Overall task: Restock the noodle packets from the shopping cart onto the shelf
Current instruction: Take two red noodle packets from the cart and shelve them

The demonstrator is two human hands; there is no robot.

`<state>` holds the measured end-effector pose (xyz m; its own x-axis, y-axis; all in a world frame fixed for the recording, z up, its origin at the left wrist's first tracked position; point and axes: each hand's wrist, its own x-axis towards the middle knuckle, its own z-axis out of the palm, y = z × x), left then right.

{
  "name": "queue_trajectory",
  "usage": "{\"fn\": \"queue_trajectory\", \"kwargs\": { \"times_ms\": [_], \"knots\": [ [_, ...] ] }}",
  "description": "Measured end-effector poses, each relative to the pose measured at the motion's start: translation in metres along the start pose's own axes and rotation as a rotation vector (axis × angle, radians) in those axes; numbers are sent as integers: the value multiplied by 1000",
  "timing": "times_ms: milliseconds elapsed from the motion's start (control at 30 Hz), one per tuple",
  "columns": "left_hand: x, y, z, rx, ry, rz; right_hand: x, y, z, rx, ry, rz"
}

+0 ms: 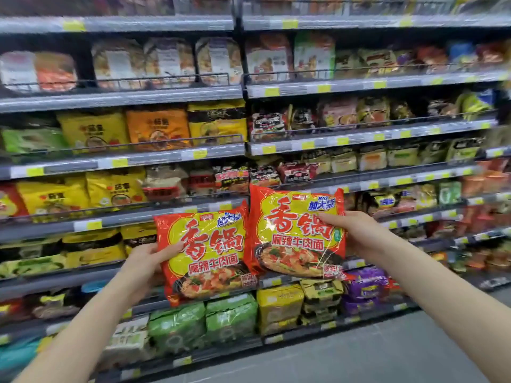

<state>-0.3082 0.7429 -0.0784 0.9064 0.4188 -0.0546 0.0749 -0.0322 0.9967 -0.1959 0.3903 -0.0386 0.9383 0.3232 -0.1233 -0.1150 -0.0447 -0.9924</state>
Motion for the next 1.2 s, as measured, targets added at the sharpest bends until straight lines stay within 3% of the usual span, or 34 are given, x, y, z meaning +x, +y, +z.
{"fn": "queue_trajectory", "kwargs": {
  "times_ms": [533, 867, 1200],
  "knots": [
    [92, 27, 333, -53, -439, 37, -24, 1, -282, -2, 414, -30],
    [138, 23, 427, -28, -461, 8, 25, 17, -367, 51, 444, 7],
    [227, 23, 497, 15, -469, 22, 133, 23, -433, 50, 403, 35]
  ]
}}
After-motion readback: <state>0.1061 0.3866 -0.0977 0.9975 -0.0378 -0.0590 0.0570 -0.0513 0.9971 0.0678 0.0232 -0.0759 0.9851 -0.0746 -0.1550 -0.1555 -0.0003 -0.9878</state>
